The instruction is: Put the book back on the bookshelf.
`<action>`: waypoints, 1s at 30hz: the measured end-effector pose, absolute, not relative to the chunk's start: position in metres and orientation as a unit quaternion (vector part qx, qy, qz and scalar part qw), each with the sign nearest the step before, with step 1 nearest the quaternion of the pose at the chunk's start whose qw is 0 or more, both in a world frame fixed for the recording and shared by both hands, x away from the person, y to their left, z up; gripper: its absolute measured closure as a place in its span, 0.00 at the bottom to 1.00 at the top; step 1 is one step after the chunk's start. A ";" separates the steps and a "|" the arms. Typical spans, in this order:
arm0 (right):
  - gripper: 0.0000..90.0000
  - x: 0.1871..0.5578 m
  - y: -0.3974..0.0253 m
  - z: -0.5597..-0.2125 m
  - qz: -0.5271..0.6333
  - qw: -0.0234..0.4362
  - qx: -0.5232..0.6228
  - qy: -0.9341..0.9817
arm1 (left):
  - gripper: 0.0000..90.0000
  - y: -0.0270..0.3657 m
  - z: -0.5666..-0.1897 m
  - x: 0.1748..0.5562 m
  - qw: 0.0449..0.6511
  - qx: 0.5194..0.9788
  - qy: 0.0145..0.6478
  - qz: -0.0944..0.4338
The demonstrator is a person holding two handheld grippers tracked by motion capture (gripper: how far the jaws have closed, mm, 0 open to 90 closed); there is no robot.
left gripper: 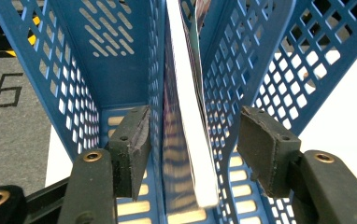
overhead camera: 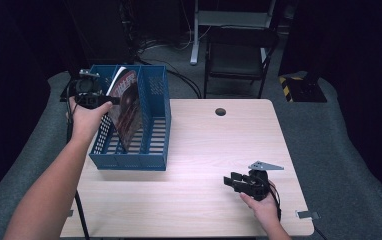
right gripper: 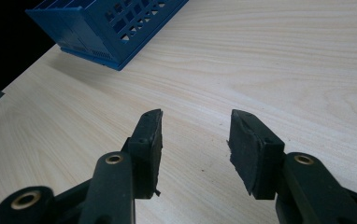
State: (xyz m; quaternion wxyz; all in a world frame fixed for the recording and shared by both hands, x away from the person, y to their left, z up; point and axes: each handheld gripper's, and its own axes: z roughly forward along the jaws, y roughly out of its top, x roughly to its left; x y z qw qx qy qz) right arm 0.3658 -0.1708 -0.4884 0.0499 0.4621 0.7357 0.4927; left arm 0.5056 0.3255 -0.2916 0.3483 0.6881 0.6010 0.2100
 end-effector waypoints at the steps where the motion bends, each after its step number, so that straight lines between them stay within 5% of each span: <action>1: 0.60 0.365 -0.171 -0.488 0.493 0.050 0.463 0.735 | 0.49 0.326 -0.292 0.504 0.349 0.688 0.601 0.211; 30: 0.59 0.372 -0.177 -0.487 0.498 0.054 0.465 0.730 | 0.49 0.326 -0.267 0.445 0.384 0.720 0.546 0.191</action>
